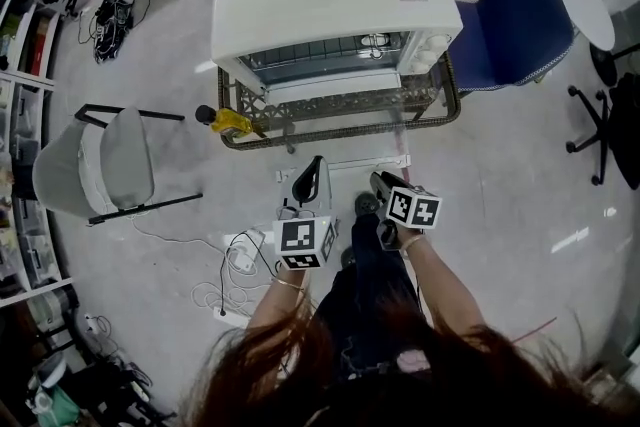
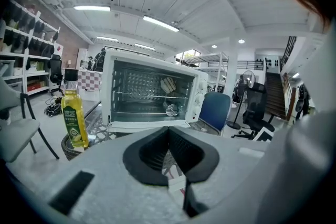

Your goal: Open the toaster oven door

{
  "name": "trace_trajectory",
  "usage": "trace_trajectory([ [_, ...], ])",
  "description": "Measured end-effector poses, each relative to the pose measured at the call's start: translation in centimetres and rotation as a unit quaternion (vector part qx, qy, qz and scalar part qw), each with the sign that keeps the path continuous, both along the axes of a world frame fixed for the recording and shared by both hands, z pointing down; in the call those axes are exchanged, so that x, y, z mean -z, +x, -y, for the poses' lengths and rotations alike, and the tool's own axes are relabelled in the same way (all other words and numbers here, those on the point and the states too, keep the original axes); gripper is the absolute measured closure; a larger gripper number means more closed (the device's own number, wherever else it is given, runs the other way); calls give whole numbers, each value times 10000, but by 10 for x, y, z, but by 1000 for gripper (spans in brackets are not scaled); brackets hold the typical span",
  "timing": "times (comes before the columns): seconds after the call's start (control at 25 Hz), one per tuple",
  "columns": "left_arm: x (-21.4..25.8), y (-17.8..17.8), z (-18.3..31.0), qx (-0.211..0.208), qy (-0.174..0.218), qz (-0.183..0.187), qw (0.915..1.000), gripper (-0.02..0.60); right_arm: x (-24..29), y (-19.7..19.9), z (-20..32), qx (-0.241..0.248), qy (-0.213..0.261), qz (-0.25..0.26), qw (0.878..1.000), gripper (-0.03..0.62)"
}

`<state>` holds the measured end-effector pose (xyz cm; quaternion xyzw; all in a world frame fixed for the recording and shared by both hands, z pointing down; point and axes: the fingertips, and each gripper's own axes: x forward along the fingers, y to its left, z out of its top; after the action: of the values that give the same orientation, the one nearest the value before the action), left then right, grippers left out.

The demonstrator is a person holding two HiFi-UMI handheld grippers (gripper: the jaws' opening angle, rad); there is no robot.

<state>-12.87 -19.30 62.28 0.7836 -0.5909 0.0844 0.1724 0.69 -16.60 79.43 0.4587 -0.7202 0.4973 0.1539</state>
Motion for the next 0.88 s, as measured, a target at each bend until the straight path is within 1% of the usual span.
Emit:
trace_trajectory([
  [0.2, 12, -3, -10, -19, 56, 26, 10000, 568, 19, -4, -3, 9, 167, 9, 9999, 485],
  [0.88, 55, -16, -54, -70, 312, 266, 9991, 568, 93, -17, -17, 194, 1053, -141, 9942, 505],
])
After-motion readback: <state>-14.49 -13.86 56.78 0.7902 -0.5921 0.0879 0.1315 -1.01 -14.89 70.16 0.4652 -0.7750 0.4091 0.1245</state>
